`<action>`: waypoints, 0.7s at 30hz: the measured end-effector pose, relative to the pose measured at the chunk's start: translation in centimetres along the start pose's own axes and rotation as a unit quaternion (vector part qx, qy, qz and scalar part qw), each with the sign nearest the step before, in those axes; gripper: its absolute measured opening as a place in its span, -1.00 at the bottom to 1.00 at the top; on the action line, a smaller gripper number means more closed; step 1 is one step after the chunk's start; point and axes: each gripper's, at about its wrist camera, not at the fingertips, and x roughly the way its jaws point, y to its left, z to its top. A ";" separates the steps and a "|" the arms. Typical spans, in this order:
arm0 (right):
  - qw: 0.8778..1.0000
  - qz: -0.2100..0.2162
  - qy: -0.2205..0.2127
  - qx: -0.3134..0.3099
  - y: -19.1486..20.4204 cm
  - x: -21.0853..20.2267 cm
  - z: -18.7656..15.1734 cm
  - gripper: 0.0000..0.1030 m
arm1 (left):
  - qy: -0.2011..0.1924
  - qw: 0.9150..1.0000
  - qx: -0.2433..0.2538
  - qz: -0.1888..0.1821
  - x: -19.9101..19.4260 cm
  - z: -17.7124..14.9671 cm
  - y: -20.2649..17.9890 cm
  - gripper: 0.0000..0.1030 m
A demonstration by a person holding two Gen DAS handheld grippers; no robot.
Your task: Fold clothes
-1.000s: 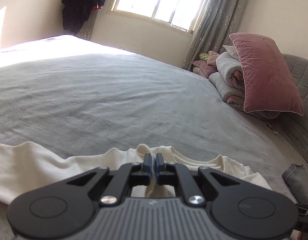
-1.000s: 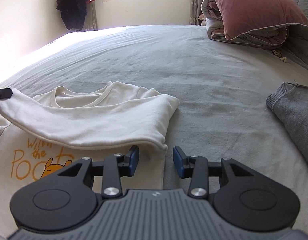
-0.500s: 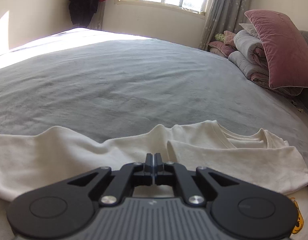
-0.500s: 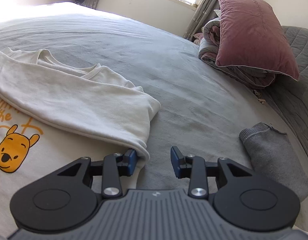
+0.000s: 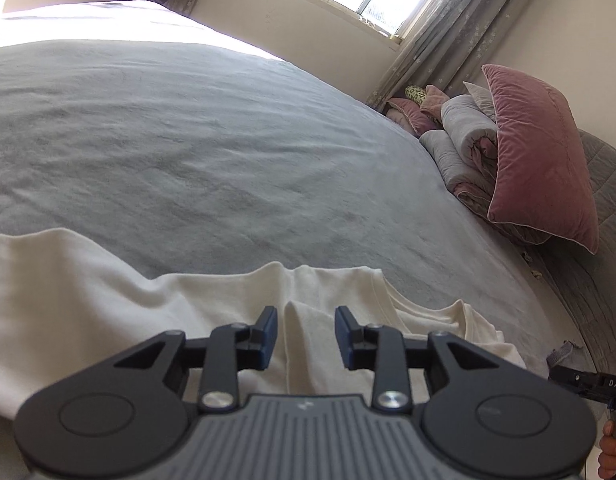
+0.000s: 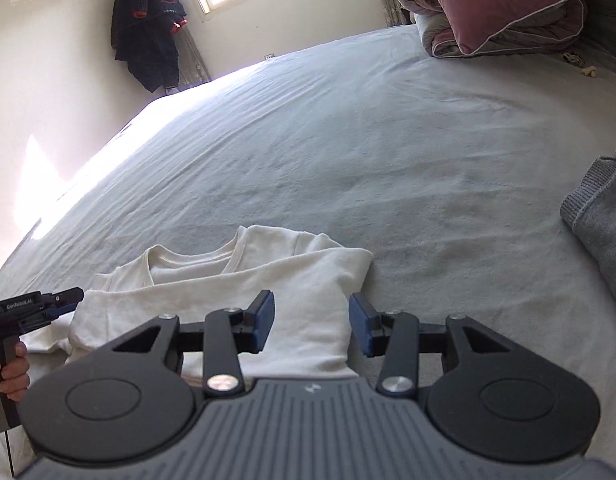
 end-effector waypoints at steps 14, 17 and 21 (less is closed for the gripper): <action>0.995 -0.033 -0.063 0.065 -2.1 4.2 -0.8 -0.87 | -0.047 0.988 0.125 0.080 1.3 -1.3 -3.0 -0.97; 0.997 -0.052 -0.051 0.034 -1.3 4.6 -1.1 -0.77 | -0.041 0.984 0.143 0.097 1.3 -1.4 -3.4 -0.93; 0.997 -0.056 -0.054 -0.009 -0.2 2.3 -0.8 -0.65 | -0.058 0.983 0.140 0.099 -0.3 -1.1 -3.8 -0.85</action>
